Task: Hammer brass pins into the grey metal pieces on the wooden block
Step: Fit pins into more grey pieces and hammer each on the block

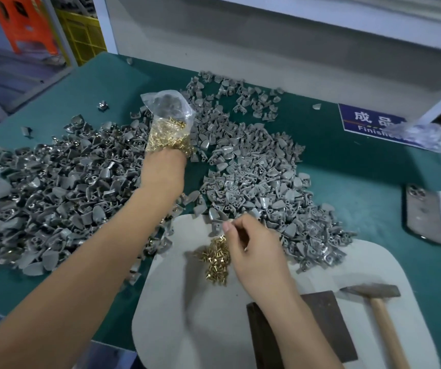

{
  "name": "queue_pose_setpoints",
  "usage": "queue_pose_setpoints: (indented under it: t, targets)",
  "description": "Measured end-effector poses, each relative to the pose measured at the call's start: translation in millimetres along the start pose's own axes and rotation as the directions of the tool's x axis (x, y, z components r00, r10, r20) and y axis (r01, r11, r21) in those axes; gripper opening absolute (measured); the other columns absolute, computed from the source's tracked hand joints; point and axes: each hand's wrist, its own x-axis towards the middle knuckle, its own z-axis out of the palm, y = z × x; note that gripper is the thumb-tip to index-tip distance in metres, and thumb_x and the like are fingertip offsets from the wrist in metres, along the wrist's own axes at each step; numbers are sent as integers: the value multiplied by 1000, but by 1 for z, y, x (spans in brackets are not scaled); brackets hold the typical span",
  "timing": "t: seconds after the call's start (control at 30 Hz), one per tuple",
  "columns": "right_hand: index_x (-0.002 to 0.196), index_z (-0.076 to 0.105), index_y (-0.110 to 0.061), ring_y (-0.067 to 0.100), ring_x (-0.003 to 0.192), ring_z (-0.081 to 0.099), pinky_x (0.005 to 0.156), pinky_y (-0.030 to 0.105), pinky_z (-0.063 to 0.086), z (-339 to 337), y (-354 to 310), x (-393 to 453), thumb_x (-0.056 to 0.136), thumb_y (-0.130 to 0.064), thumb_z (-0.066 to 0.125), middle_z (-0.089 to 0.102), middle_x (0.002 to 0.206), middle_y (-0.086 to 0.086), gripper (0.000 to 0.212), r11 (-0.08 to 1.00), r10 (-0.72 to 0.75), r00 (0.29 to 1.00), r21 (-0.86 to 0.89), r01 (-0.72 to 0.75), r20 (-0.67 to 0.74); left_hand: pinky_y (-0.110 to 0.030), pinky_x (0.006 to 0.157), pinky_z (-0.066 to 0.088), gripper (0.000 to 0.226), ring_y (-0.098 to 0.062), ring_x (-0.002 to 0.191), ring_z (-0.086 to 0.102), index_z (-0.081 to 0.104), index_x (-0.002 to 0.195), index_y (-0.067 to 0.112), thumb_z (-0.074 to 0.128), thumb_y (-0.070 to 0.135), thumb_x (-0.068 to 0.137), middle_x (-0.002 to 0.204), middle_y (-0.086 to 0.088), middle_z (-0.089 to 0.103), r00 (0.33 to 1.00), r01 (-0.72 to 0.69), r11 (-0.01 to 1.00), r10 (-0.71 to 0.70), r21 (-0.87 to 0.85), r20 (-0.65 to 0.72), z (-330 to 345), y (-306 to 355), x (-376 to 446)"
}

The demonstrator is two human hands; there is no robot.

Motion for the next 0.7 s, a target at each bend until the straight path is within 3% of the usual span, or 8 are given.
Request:
queue_pose_setpoints:
  t: [0.17, 0.23, 0.3, 0.37, 0.47, 0.57, 0.63, 0.7]
  targets:
    - [84, 54, -33, 9, 57, 53, 51, 31, 38, 0, 1, 0, 101, -50, 46, 55, 60, -8, 25, 1000, -2, 1000, 0, 2, -15, -39, 84, 55, 21, -25, 96, 67, 72, 118, 21, 60, 20, 100, 113, -3, 71, 972, -133, 920, 49, -369, -230, -13, -24, -19]
    - [84, 55, -33, 8, 58, 54, 52, 31, 39, 1, 0, 1, 99, -54, 43, 56, 61, -10, 28, 1000, 4, 1000, -5, -4, -15, -34, 77, 58, 19, -16, 89, 70, 72, 114, 26, 60, 21, 100, 107, 6, 72, 977, -121, 804, -9, -583, -215, -14, -34, -28]
    - [84, 55, -33, 8, 57, 54, 52, 33, 42, 1, 0, 1, 98, -55, 42, 57, 62, -9, 29, 1000, 9, 1000, -1, -9, -10, -28, 70, 61, 19, -11, 85, 74, 72, 110, 26, 60, 16, 100, 104, 6, 73, 991, 26, 469, -127, -883, -38, -12, -38, -35]
    - [84, 55, -32, 7, 55, 53, 54, 35, 44, 1, 0, 1, 98, -55, 42, 58, 62, -8, 29, 1000, 18, 1000, -3, -18, -5, -23, 78, 60, 18, -12, 92, 75, 71, 113, 20, 59, 14, 101, 113, -2, 70, 974, 172, 126, -169, -977, 150, -9, -41, -40]
    - [86, 57, -30, 7, 55, 54, 55, 36, 46, 0, -1, 1, 99, -52, 44, 60, 64, -8, 29, 999, 37, 999, -17, -37, 8, -25, 93, 56, 26, -13, 106, 72, 66, 126, 13, 55, 10, 102, 126, -8, 63, 949, 279, -138, -111, -950, 295, -2, -46, -46]
    - [89, 60, -29, 7, 55, 54, 55, 37, 47, 0, -1, 2, 101, -50, 47, 60, 65, -8, 28, 999, 44, 999, -26, -44, 15, -27, 97, 55, 33, -13, 108, 71, 65, 128, 18, 61, 7, 98, 127, -6, 65, 962, 267, -99, -38, -959, 272, -5, -49, -53]
    - [89, 60, -29, 6, 55, 53, 54, 34, 46, 0, -1, 1, 102, -48, 48, 60, 65, -9, 26, 999, 45, 999, -31, -45, 19, -26, 89, 58, 32, -11, 100, 73, 67, 125, 22, 70, 16, 93, 116, 0, 72, 979, 200, 54, -41, -978, 198, -8, -52, -59]
    - [90, 60, -28, 6, 54, 53, 54, 33, 44, 1, -1, 1, 102, -48, 48, 60, 65, -9, 26, 998, 46, 999, -36, -45, 22, -27, 68, 63, 28, -10, 78, 74, 69, 121, 23, 70, 25, 93, 99, 5, 76, 987, 118, 315, -141, -942, 76, -14, -60, -63]
